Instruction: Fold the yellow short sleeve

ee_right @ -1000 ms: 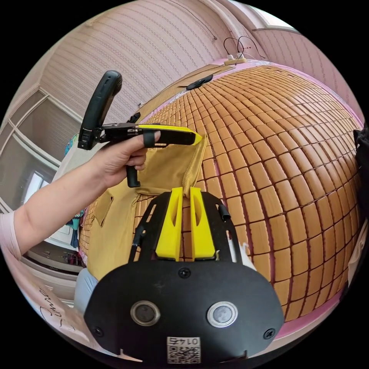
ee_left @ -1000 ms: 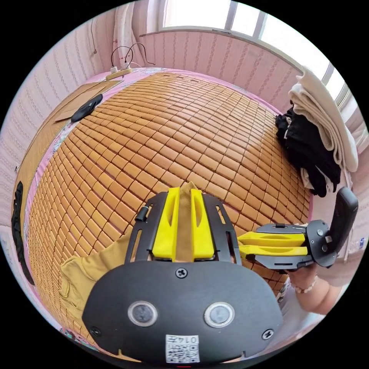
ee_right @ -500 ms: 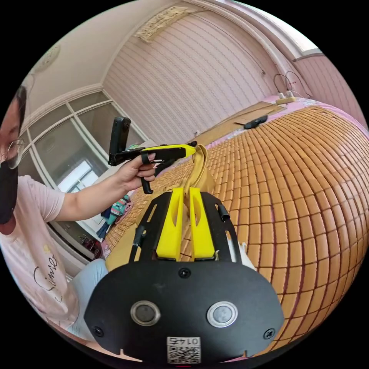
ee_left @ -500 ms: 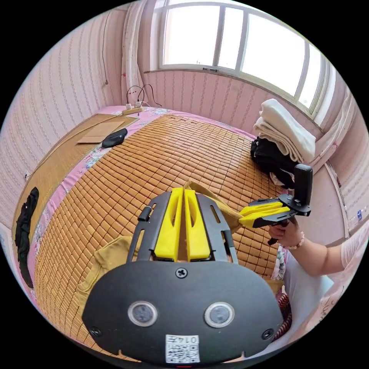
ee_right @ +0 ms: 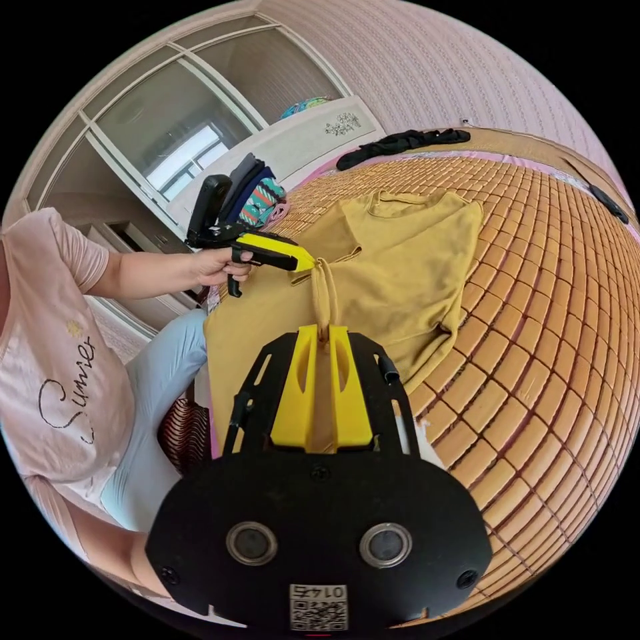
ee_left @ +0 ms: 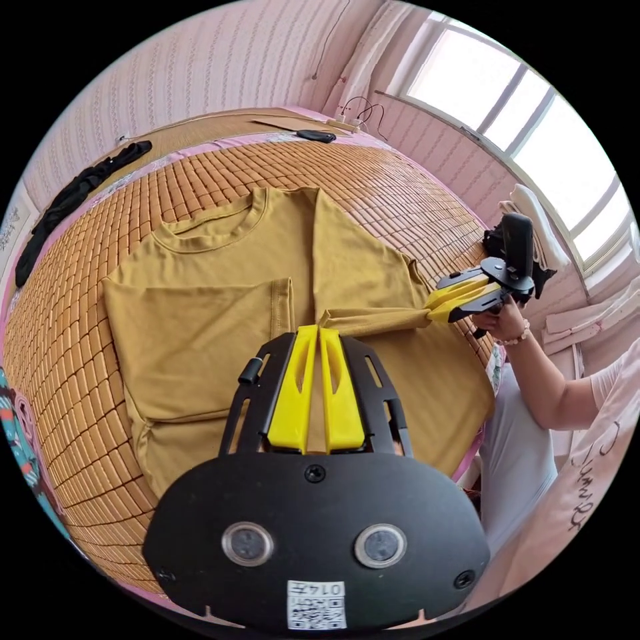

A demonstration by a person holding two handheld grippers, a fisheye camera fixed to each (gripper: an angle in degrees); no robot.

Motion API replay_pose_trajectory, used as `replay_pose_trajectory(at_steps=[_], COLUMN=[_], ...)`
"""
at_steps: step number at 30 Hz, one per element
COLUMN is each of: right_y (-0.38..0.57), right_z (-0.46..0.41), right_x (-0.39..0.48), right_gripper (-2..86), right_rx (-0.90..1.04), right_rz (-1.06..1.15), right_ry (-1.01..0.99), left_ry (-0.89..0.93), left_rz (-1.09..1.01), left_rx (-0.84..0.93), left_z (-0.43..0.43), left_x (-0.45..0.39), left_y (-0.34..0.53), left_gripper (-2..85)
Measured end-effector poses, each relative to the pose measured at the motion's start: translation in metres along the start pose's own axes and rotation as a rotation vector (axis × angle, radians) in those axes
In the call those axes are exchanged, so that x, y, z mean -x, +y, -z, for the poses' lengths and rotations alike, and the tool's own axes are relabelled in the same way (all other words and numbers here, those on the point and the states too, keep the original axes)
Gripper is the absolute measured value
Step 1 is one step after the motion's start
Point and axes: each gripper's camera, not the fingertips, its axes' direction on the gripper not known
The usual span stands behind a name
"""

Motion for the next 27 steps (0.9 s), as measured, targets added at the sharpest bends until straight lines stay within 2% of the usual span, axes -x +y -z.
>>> replay_pose_trajectory(at_steps=[7,10,13,17,21,23,27], right_y=[0.002,0.001,-0.001,-0.009,-0.034,-0.061,-0.127], right_z=[-0.013,-0.015,-0.012,-0.009,-0.010,-0.012,-0.025], right_x=[0.017,0.011,0.001,-0.010,-0.015,-0.025,-0.068], right_gripper=[1.0,1.3,3.4,6.6,8.6,9.3,12.1], right_rx=[0.102,0.069,0.004,-0.082,-0.141,-0.239,-0.219], right_rz=[0.157,0.122,0.057,-0.061,-0.175,-0.204,-0.296], right_ry=[-0.183,-0.168,-0.118,0.045,0.139,0.229,0.316], left_ry=[-0.027,-0.045,-0.100,-0.187,-0.177,-0.170,-0.199], left_rz=[0.033,0.047,0.068,0.194,0.306,0.351,0.358], left_rx=[0.045,0.041,0.005,-0.074,-0.143,-0.145,-0.156], left_z=[0.030,0.052,0.074,0.108,0.135,0.148,0.161], left_x=[0.022,0.029,0.043,0.094,0.153,0.188,0.225], left_y=[0.006,0.008,0.008,0.002,0.001,-0.004,-0.014], left_gripper=[-0.9,-0.8,-0.1,4.4,5.8,6.4,6.9])
